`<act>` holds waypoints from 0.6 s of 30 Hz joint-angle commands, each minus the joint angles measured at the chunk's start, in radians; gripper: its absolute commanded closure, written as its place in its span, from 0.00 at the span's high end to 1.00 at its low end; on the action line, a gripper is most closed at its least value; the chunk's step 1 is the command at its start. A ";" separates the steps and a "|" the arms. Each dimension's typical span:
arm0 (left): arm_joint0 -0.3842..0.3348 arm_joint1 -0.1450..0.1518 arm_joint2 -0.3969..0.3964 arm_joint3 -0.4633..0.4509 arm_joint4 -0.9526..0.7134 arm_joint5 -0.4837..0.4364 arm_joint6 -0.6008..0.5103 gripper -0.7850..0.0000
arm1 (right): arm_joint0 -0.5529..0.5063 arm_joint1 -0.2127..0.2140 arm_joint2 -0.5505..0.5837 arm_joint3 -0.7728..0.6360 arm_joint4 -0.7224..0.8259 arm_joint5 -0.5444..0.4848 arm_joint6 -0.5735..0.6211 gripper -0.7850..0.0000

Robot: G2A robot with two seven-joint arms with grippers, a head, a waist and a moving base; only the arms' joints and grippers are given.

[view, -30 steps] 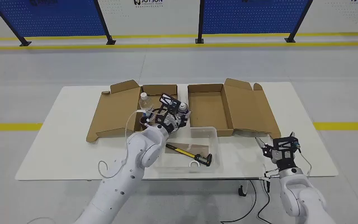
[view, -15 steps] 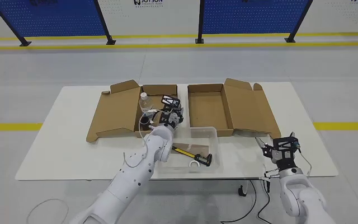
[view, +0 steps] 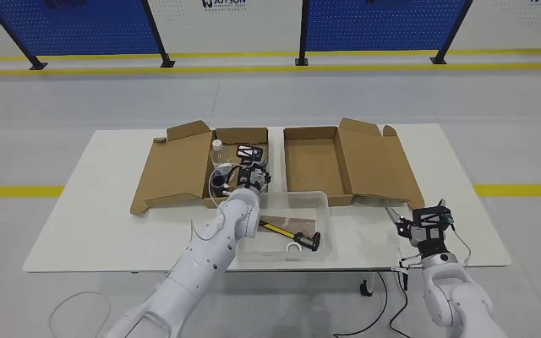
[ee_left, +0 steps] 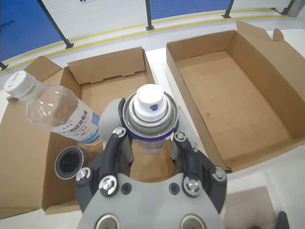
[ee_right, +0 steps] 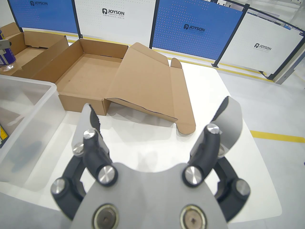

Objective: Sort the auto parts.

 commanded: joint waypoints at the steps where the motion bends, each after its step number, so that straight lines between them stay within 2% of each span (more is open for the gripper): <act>1: -0.006 -0.005 -0.002 0.015 -0.014 -0.002 -0.005 0.00 | 0.000 0.000 0.000 0.000 0.000 0.000 0.000 1.00; 10: -0.020 -0.021 0.009 0.073 0.006 -0.002 -0.010 0.02 | 0.000 0.000 0.000 0.000 0.000 0.000 0.000 1.00; 11: -0.021 -0.023 0.009 0.078 0.006 0.001 -0.011 0.08 | 0.000 0.000 0.000 0.000 0.000 0.000 0.000 1.00; 13: -0.023 -0.026 0.008 0.088 0.008 0.006 -0.013 0.11 | 0.000 0.000 0.000 0.000 0.000 0.000 0.000 1.00; 14: -0.025 -0.027 0.007 0.092 0.009 0.008 -0.013 0.22 | 0.000 0.000 0.000 0.000 0.000 0.000 0.000 1.00; 15: -0.026 -0.029 0.007 0.096 0.011 0.009 -0.012 0.40 | 0.000 0.000 0.000 0.000 0.000 0.000 0.000 1.00; 18: -0.030 -0.033 0.006 0.105 0.016 0.007 -0.014 0.48 | 0.000 0.000 0.000 0.000 0.000 0.000 0.000 1.00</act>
